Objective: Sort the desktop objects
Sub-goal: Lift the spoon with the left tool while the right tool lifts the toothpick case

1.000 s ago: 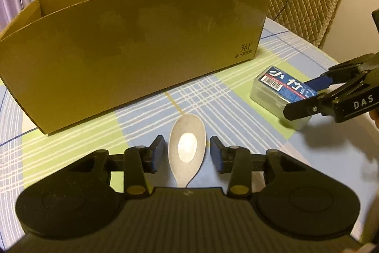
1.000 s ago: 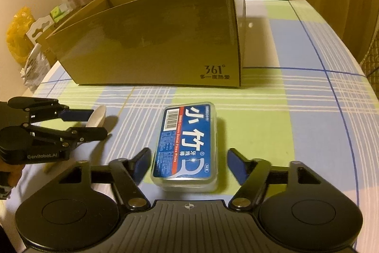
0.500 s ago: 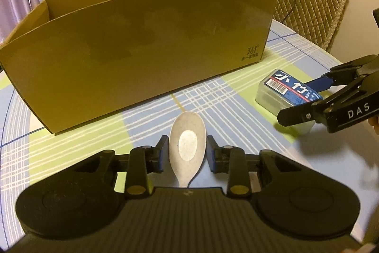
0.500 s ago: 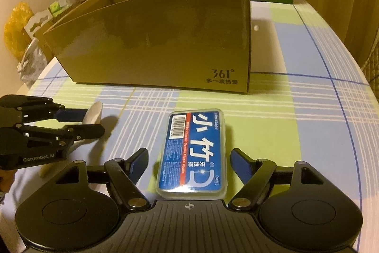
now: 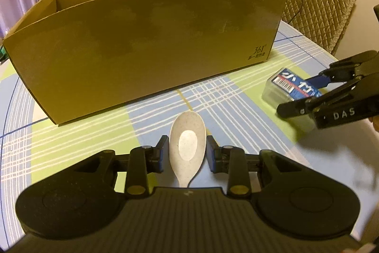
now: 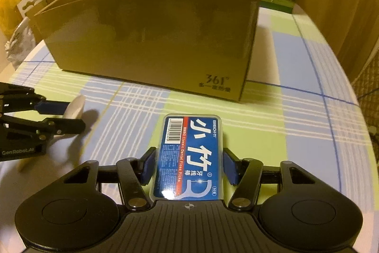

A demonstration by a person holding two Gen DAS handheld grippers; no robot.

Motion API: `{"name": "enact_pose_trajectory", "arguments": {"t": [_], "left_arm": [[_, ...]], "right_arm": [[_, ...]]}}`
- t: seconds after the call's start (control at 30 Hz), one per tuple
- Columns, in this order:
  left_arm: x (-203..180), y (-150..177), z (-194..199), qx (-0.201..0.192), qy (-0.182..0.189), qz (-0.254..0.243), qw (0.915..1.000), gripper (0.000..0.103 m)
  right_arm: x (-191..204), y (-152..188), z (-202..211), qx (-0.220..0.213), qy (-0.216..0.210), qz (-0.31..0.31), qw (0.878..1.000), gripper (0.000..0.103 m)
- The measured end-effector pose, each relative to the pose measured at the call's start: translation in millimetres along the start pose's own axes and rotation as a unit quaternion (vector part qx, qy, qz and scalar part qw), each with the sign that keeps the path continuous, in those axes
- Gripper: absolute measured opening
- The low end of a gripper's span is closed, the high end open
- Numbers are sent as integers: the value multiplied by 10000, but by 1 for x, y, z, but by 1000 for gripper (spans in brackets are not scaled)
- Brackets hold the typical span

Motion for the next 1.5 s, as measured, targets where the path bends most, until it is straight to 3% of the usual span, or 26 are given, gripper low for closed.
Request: {"name": "enact_pose_trajectory", "arguments": {"t": [0.53, 1.0, 1.5], "left_arm": [[2, -3, 13, -118, 77, 186, 9997, 28], [18, -20, 64, -398, -33, 577, 9975, 28], [8, -48, 122, -533, -241, 353, 9977, 28]], "right_arm": [[-15, 3, 35, -127, 184, -255, 9994, 55], [4, -23, 98, -633, 123, -139, 9978, 55], [23, -38, 144, -987, -93, -87, 9950, 55]]}}
Point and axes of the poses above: each gripper's, at about its wrist camera, not at the fingertips, and z roughly against the way its jaws point, x to its left, y to its underside, the point moved 3 cm from there along -z, roughly the way its jaws point, and after that the axes turned 4 degrees about -z, right-handed, at the moved point
